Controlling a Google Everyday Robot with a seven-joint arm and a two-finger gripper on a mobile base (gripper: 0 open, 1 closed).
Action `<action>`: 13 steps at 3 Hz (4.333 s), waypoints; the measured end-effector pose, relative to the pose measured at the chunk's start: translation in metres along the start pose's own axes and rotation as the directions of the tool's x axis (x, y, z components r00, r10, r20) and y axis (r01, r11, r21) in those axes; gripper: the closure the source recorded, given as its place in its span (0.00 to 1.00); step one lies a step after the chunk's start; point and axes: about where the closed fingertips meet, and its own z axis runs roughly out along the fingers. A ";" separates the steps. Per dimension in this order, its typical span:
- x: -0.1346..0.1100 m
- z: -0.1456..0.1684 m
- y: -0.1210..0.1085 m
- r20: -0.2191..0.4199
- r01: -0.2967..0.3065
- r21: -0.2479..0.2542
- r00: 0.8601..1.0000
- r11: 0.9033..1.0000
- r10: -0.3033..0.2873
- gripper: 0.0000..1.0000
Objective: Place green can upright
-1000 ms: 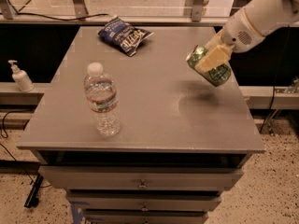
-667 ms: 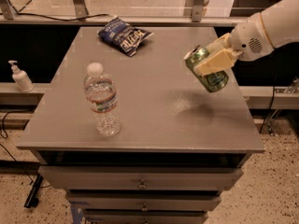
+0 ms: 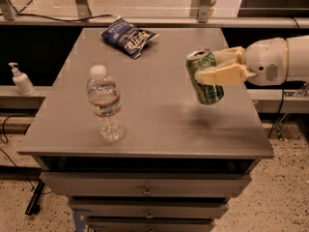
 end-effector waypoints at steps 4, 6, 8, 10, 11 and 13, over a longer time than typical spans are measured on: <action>0.052 -0.015 0.020 0.253 0.120 -0.044 0.962 0.992 -0.105 1.00; 0.068 -0.021 0.019 0.258 0.097 -0.042 0.962 0.994 -0.083 0.59; 0.076 -0.026 0.020 0.241 0.082 -0.041 0.968 0.996 -0.070 0.13; 0.056 -0.048 0.014 0.106 0.186 0.016 0.977 0.982 -0.187 0.00; 0.025 -0.092 0.000 -0.021 0.310 0.119 0.950 0.943 -0.310 0.00; -0.060 -0.261 0.001 -0.294 0.537 0.434 0.843 0.723 -0.450 0.00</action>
Offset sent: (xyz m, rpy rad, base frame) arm -0.0339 -0.0244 -0.0296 0.2086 -0.1658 0.0483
